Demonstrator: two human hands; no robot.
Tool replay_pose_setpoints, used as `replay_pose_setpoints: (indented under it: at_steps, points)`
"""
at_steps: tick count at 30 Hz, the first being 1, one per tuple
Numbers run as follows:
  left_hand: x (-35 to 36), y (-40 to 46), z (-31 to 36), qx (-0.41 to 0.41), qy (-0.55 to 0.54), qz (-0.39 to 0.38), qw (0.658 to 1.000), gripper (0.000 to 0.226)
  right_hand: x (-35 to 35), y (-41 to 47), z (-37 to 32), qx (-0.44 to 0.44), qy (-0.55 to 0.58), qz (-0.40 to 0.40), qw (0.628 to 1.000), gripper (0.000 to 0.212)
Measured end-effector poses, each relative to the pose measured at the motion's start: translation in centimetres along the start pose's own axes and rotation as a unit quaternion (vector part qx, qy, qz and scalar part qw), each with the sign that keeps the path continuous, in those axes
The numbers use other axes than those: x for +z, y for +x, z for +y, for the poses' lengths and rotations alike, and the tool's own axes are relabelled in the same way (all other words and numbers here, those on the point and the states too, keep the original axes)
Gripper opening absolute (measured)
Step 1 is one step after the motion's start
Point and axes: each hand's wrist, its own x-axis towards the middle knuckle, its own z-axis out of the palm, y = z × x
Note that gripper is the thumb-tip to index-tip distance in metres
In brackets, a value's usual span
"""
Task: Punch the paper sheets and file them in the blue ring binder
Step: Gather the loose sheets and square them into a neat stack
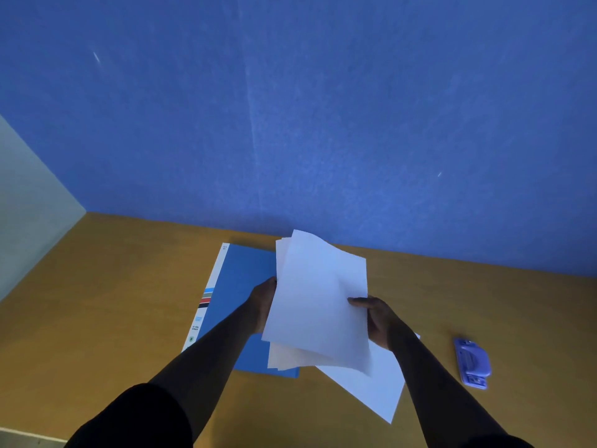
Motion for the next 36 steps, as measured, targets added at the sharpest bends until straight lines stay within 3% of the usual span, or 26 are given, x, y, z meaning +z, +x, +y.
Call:
replay_pose_setpoints:
  at_steps: [6, 10, 16, 18, 21, 27, 36]
  points:
    - [0.0, 0.4, 0.3, -0.026, -0.016, 0.009, 1.0, 0.042, -1.0, 1.5, -0.7, -0.049, -0.092, 0.099, 0.99, 0.051]
    - [0.7, 0.6, -0.3, 0.041, 0.091, 0.043, 0.994, 0.032, -1.0, 2.4, -1.1, -0.083, -0.133, 0.129, 0.979, 0.064]
    - [1.3, 0.9, -0.5, 0.156, 0.208, 0.167, 0.951, 0.043, -1.2, 3.9, -1.7, -0.101, -0.253, 0.114, 0.955, 0.036]
    - [1.0, 1.1, -0.6, 0.174, 0.237, 0.193, 0.936, 0.047, -1.9, 4.7, -1.6, -0.096, -0.348, 0.138, 0.922, 0.035]
    - [0.1, 1.2, -0.7, 0.181, 0.266, 0.242, 0.915, 0.049, -3.4, 5.8, -0.9, -0.093, -0.533, 0.173, 0.823, 0.047]
    - [-1.4, 1.3, -1.2, 0.157, 0.261, 0.296, 0.905, 0.044, -5.0, 7.3, 1.7, -0.054, -0.714, 0.176, 0.676, 0.073]
    - [-2.1, 1.1, -1.7, 0.134, 0.274, 0.308, 0.901, 0.043, -6.2, 7.9, 0.9, -0.049, -0.704, 0.209, 0.676, 0.061]
